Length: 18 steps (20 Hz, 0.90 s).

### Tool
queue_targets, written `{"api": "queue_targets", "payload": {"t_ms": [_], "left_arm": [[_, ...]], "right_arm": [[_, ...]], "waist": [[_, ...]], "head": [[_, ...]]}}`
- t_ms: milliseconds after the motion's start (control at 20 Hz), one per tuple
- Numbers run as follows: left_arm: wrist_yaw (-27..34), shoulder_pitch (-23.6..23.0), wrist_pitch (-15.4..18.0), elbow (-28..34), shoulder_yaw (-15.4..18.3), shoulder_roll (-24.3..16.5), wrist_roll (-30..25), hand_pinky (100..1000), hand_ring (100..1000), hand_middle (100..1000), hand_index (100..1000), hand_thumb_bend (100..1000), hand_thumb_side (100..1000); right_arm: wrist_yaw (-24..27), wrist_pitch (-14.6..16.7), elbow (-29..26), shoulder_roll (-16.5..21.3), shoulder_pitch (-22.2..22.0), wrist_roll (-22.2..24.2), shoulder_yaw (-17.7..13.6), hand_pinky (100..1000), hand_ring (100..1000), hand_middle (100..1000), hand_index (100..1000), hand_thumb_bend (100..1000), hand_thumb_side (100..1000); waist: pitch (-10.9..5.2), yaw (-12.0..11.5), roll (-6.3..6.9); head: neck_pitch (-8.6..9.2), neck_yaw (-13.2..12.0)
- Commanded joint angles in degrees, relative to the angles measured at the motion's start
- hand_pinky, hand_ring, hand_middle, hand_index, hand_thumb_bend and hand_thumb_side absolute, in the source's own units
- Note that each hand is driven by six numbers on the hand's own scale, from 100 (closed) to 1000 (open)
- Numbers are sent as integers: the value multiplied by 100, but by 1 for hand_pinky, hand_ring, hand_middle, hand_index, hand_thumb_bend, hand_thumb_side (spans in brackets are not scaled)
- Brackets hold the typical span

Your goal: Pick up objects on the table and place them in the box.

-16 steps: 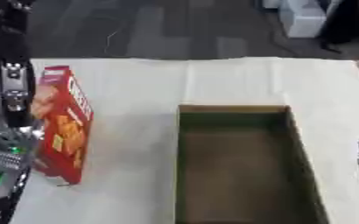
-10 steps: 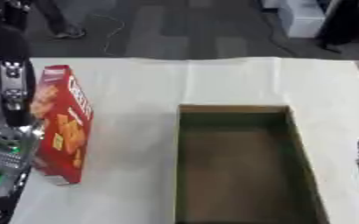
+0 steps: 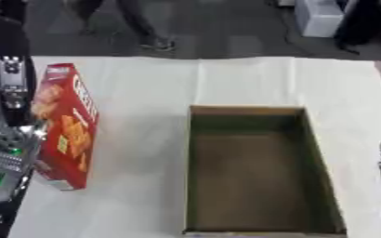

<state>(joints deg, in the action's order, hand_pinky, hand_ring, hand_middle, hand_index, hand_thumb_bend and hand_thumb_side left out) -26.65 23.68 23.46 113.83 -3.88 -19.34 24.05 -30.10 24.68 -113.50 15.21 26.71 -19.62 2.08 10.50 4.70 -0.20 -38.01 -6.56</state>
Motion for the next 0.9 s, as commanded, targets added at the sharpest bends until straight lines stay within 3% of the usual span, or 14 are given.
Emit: {"api": "queue_targets", "payload": {"t_ms": [50,200,400,550,600,750,900], "left_arm": [[-11,40,-15,76,77,-109,36,864,787,818,927,100,972],[-83,13,-31,76,125,-158,80,864,788,818,926,100,970],[-144,-48,-40,76,195,-223,143,862,786,818,925,100,967],[-197,-122,-31,76,229,-261,190,860,784,817,924,100,961],[-214,-154,-25,76,237,-267,206,861,785,818,924,100,962],[-257,-254,-53,76,250,-278,221,854,773,809,923,100,921],[-257,-317,-70,76,247,-304,232,850,770,807,922,100,926]], "right_arm": [[-33,-35,-109,133,28,19,-35,583,748,745,662,100,729],[-39,-75,-109,294,3,40,-49,582,745,740,652,100,724],[-71,-130,-109,853,-46,221,5,560,715,683,577,100,693],[-112,-76,-19,1530,38,743,163,520,657,596,437,100,635],[-120,-24,44,1763,100,974,221,521,659,599,453,100,643],[-117,177,291,2405,353,1655,380,518,653,599,310,100,502],[-99,384,637,2928,692,2271,564,538,680,613,230,100,455]], "waist": [[-120,-8,-4],[-130,-51,0],[-151,-171,-9],[-180,-273,-63],[-189,-307,-85],[-204,-409,-160],[-212,-491,-218]], "head": [[-7,-12],[-5,-2],[-51,24],[-115,48],[-131,57],[-182,55],[-217,49]]}}
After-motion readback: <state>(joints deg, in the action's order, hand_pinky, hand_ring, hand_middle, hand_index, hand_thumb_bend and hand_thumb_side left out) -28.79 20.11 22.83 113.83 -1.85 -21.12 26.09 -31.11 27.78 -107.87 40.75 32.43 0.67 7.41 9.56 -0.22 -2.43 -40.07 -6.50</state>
